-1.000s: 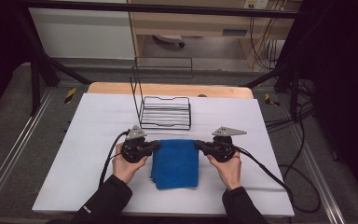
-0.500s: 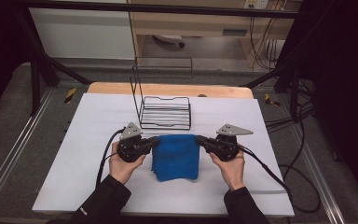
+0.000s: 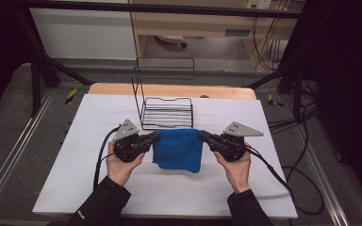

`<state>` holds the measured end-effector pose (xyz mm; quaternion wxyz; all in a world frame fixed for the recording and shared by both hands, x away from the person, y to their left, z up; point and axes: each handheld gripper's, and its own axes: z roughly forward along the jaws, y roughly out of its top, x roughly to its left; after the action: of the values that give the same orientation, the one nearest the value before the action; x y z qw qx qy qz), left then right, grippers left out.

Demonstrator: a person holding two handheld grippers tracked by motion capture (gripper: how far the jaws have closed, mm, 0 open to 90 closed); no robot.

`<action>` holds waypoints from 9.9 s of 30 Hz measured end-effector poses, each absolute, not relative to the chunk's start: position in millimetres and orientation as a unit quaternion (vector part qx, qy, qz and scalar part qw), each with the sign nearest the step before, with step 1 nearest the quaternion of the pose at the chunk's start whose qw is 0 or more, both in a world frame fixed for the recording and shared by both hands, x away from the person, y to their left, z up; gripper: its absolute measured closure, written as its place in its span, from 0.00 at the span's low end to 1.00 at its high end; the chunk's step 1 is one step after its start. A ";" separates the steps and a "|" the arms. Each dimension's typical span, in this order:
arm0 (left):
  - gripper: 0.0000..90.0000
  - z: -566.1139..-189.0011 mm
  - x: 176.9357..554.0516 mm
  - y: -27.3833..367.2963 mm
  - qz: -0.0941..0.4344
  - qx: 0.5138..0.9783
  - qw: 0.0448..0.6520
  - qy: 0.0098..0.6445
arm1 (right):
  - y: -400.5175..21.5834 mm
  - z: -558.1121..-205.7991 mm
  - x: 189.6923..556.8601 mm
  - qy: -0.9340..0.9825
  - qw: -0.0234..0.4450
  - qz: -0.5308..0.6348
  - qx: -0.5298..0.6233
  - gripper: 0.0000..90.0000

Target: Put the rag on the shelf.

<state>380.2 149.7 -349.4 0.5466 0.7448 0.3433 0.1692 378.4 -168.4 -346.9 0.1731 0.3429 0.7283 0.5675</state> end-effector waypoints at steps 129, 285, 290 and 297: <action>0.95 -152.9 486.1 175.9 0.310 0.587 0.671 0.330 | -112.3 -145.8 487.5 0.610 0.350 0.651 0.285 0.96; 1.00 -247.2 485.6 180.3 0.177 0.784 0.490 0.337 | -123.0 -241.2 472.3 0.758 0.209 0.554 0.273 0.66; 1.00 -254.8 486.3 178.6 0.182 0.786 0.487 0.336 | -120.9 -239.2 470.9 0.758 0.199 0.559 0.272 0.72; 1.00 -264.7 487.1 179.1 0.182 0.784 0.490 0.336 | -118.5 -257.1 475.4 0.778 0.167 0.529 0.295 0.97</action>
<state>487.1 179.1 -264.7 0.4898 0.7838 0.3358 0.1816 475.4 -118.5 -257.1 0.1671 0.2952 0.7780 0.5288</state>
